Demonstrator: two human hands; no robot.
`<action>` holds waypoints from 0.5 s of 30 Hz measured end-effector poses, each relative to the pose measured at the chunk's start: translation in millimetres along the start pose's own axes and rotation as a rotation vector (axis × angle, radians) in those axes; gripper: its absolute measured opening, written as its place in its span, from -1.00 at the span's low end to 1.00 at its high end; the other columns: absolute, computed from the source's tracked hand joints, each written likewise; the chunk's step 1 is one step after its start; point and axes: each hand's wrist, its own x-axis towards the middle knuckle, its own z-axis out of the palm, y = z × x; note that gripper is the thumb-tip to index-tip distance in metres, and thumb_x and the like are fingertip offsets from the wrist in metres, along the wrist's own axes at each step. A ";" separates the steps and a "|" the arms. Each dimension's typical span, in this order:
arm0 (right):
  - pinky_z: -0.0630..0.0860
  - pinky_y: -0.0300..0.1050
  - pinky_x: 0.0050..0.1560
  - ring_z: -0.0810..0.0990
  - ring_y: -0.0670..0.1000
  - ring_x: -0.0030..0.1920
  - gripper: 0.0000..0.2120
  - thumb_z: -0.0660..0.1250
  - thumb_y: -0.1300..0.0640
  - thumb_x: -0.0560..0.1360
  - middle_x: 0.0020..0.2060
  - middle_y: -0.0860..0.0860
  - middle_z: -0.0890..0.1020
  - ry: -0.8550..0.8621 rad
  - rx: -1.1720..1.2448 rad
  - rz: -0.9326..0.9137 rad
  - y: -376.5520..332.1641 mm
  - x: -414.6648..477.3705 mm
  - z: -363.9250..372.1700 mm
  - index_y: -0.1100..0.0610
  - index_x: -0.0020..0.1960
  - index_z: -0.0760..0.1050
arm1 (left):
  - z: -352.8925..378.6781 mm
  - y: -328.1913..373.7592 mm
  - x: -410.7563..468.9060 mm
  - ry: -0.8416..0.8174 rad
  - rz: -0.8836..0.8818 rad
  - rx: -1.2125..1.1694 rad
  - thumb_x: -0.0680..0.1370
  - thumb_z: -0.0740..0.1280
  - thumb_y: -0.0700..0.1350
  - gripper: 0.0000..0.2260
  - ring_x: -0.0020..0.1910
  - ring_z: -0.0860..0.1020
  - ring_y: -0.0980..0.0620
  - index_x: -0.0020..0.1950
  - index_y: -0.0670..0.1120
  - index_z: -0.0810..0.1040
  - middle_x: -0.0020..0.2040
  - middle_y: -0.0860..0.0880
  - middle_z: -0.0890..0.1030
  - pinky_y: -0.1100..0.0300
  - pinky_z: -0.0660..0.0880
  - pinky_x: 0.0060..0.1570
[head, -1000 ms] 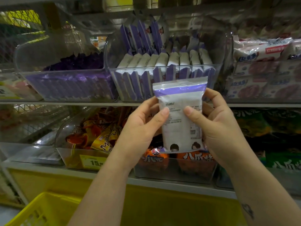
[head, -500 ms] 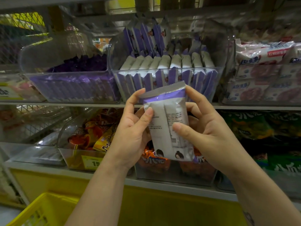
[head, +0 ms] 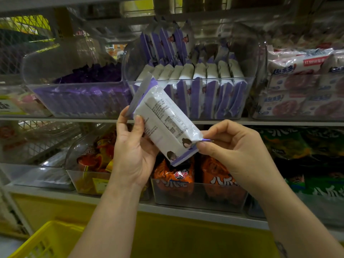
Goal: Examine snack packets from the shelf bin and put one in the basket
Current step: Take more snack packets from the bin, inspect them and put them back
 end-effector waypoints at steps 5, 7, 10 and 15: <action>0.62 -0.26 -0.21 0.73 -0.01 -0.16 -0.91 0.42 0.22 0.38 -0.23 0.03 0.73 0.139 0.113 0.037 6.4 1.5 0.3 0.20 -0.23 0.52 | 7.0 0.9 -3.4 -0.020 0.011 0.146 0.47 0.37 -0.07 -0.41 0.09 0.65 -0.02 0.45 0.12 0.24 0.09 -0.04 0.68 0.06 0.62 -0.17; 0.63 -0.22 -0.20 0.73 0.04 -0.16 -0.91 0.43 0.19 0.37 -0.23 0.08 0.73 0.185 0.164 0.067 8.5 2.7 -1.7 0.18 -0.24 0.53 | 9.1 2.8 -4.6 -0.115 -0.008 0.238 0.42 0.42 -0.09 -0.13 0.21 0.60 -0.08 0.55 0.24 -0.04 0.25 -0.05 0.61 -0.01 0.61 -0.08; 0.63 -0.20 -0.19 0.73 0.05 -0.16 -0.88 0.42 0.09 0.27 -0.24 0.11 0.72 0.216 0.223 0.079 7.8 3.4 -2.4 0.13 -0.26 0.55 | 13.5 3.7 -8.0 -0.256 -0.026 0.378 0.38 0.45 -0.16 0.06 0.23 0.59 -0.06 0.51 0.28 -0.31 0.27 -0.01 0.60 0.02 0.61 -0.05; 0.62 -0.22 -0.22 0.72 0.05 -0.19 -0.87 0.40 0.14 0.30 -0.26 0.10 0.71 0.136 0.343 0.164 5.0 3.9 -9.9 0.16 -0.23 0.48 | 19.6 4.7 -11.8 -0.362 -0.016 0.472 0.48 0.39 -0.16 -0.25 0.26 0.57 -0.03 0.55 0.13 0.06 0.29 0.02 0.59 0.10 0.60 -0.02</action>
